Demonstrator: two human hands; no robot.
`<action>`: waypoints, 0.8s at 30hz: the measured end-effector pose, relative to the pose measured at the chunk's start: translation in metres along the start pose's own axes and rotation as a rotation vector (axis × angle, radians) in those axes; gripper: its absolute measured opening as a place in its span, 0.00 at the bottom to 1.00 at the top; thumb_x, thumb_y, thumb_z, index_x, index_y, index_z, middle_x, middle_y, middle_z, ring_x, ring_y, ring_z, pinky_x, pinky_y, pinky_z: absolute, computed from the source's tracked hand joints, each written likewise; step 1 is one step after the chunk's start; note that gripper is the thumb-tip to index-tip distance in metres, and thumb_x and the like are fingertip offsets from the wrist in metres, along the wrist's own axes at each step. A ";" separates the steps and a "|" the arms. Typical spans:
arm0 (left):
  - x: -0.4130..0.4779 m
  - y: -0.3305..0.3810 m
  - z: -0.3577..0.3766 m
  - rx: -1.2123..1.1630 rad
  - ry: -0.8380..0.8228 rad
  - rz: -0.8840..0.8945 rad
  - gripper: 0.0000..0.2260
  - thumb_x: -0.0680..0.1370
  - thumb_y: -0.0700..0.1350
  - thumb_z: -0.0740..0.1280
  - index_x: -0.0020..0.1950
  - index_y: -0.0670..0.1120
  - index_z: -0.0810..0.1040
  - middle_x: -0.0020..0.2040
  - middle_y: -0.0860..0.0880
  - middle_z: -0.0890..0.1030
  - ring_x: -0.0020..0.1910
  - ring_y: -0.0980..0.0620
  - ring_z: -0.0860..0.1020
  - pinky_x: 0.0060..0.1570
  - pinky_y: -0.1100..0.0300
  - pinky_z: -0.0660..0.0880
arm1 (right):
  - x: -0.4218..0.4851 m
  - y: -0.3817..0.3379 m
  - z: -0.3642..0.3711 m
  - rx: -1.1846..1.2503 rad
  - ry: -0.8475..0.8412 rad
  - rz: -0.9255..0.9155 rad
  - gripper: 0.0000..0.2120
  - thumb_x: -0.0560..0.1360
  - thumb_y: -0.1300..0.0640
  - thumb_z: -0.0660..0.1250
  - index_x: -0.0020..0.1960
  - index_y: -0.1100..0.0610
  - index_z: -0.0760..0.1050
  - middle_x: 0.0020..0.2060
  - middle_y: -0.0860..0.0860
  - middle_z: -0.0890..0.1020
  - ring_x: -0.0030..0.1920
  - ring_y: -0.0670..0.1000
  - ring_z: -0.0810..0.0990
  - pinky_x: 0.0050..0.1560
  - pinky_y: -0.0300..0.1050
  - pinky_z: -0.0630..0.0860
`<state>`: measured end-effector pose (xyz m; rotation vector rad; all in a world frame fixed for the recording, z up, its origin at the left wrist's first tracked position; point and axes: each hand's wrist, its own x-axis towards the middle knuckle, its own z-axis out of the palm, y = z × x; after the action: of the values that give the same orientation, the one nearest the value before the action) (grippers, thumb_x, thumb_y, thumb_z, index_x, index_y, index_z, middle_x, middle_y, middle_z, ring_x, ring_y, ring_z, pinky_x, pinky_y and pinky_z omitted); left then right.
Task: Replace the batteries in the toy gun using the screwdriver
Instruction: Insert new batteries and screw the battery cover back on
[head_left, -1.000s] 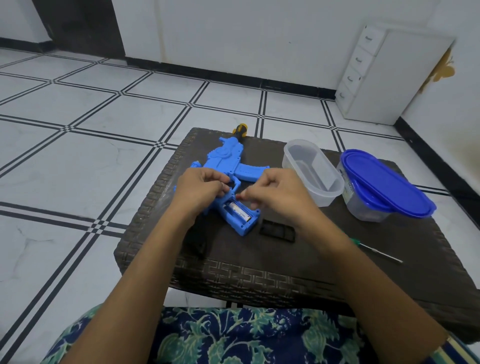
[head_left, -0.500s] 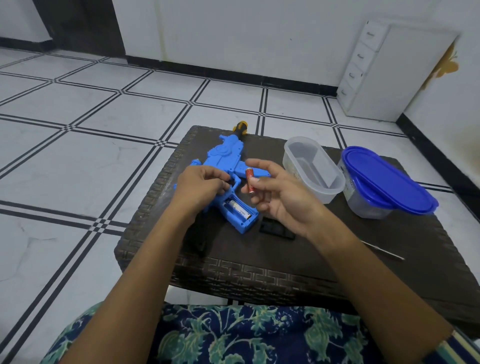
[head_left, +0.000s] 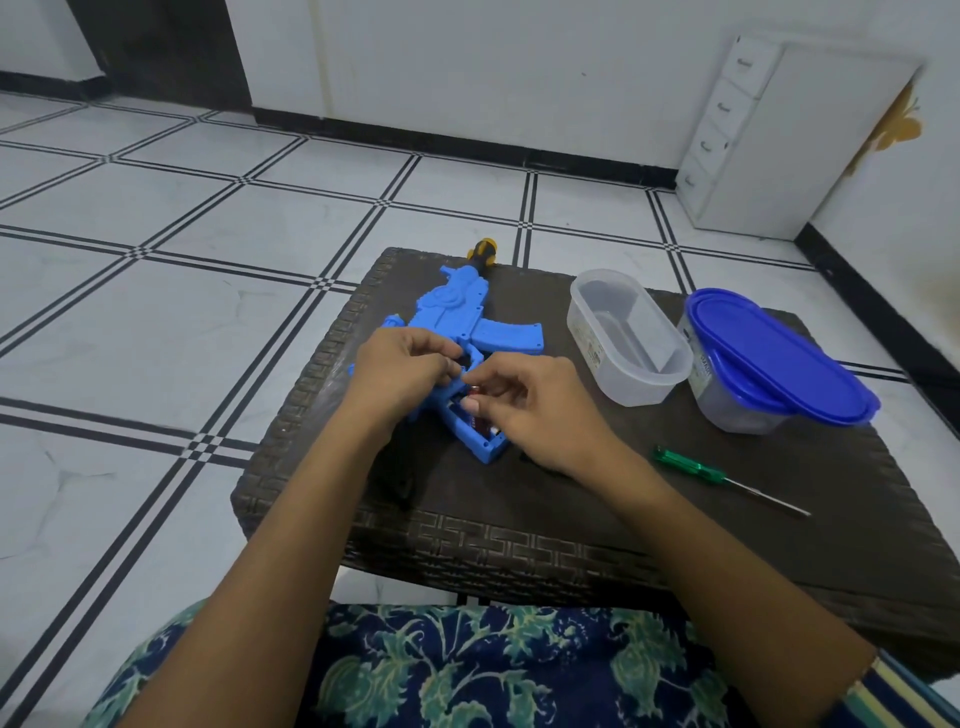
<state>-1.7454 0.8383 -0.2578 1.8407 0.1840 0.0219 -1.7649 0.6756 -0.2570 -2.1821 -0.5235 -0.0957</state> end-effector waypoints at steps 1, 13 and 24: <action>0.000 0.000 0.000 0.002 -0.002 0.002 0.09 0.72 0.33 0.66 0.41 0.46 0.82 0.40 0.43 0.84 0.39 0.50 0.80 0.49 0.55 0.79 | -0.001 0.001 0.001 -0.010 0.000 0.000 0.09 0.72 0.61 0.75 0.52 0.57 0.83 0.39 0.50 0.84 0.37 0.46 0.83 0.44 0.39 0.81; 0.004 -0.006 -0.003 -0.026 -0.018 -0.002 0.09 0.71 0.33 0.66 0.42 0.45 0.82 0.39 0.43 0.85 0.39 0.49 0.81 0.49 0.53 0.80 | 0.005 -0.007 0.018 -0.460 -0.133 -0.148 0.12 0.74 0.54 0.61 0.45 0.57 0.82 0.40 0.52 0.77 0.45 0.55 0.70 0.46 0.52 0.72; 0.000 -0.005 -0.004 -0.037 -0.005 0.006 0.09 0.72 0.32 0.66 0.42 0.44 0.82 0.40 0.42 0.84 0.37 0.51 0.80 0.47 0.59 0.78 | -0.005 -0.033 0.000 -0.799 -0.338 -0.041 0.17 0.71 0.37 0.66 0.53 0.45 0.79 0.56 0.50 0.67 0.59 0.54 0.63 0.51 0.53 0.69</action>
<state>-1.7461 0.8438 -0.2615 1.8041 0.1735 0.0250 -1.7827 0.6917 -0.2341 -2.9937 -0.8201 0.0576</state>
